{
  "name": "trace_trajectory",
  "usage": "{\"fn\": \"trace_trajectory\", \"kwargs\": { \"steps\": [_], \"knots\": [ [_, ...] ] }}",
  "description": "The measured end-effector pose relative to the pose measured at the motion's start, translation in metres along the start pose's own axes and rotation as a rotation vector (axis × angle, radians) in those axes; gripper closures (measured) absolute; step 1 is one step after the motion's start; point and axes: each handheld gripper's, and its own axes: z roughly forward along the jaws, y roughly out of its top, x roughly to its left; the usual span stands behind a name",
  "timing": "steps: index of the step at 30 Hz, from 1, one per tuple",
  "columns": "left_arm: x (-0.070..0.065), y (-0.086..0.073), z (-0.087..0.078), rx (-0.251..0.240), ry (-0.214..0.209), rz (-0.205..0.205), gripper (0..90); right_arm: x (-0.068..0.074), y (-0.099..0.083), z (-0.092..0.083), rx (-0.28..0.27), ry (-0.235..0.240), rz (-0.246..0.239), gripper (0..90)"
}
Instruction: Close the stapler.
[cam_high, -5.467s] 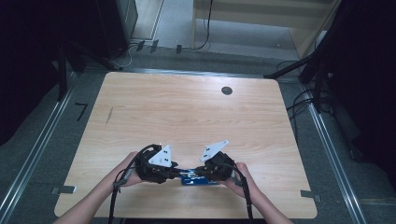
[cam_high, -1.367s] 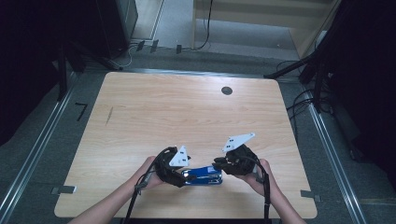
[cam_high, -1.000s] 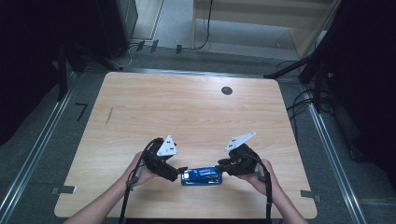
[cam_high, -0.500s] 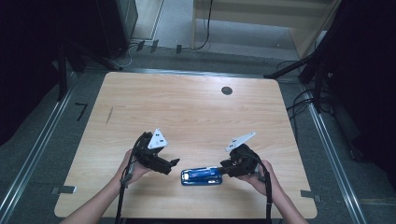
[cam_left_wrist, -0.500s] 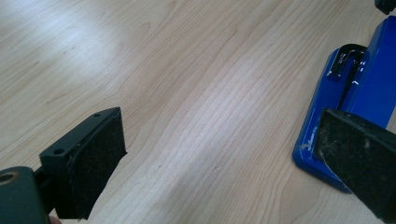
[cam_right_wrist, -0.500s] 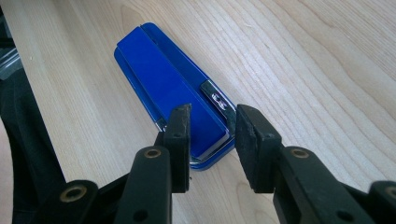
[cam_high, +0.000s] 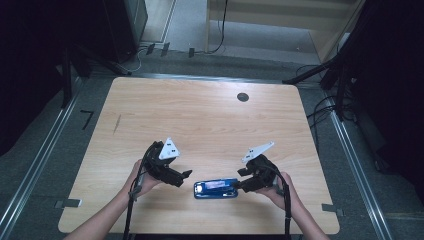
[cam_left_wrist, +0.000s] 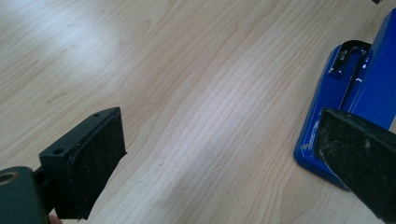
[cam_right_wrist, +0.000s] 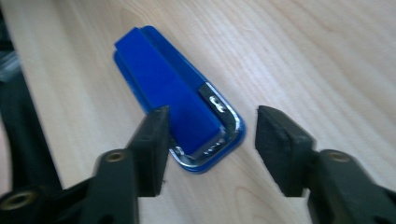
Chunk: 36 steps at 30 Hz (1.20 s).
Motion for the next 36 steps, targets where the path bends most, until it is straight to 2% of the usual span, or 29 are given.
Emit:
{"fn": "trace_trajectory", "kwargs": {
  "steps": [4,6,7,13,22,30,33,36],
  "knots": [
    [0.001,0.000,-0.002,0.002,0.013,-0.005,2.6,-0.002,0.001,-0.009,-0.043,-0.076,-0.013,29.1],
    [0.002,-0.001,-0.002,0.000,0.023,-0.011,2.6,-0.005,0.000,-0.015,-0.064,-0.121,-0.012,24.8],
    [0.002,-0.001,-0.003,0.000,0.029,-0.014,2.6,-0.008,-0.001,-0.019,-0.076,-0.130,0.003,20.1],
    [0.008,-0.002,-0.006,-0.014,0.054,-0.033,2.6,-0.027,-0.010,-0.037,-0.116,-0.244,0.060,13.5],
    [0.021,-0.007,-0.007,-0.001,0.117,-0.068,2.7,-0.060,-0.032,-0.053,-0.128,-0.360,0.186,0.4],
    [0.043,-0.019,-0.004,0.047,0.177,-0.129,2.7,-0.087,-0.052,-0.055,-0.095,-0.378,0.298,0.0],
    [0.050,-0.024,-0.002,0.069,0.189,-0.153,2.7,-0.094,-0.059,-0.052,-0.067,-0.375,0.329,0.0],
    [0.056,-0.029,0.002,0.098,0.200,-0.168,2.7,-0.101,-0.065,-0.046,-0.014,-0.365,0.347,0.0]
  ]
}}
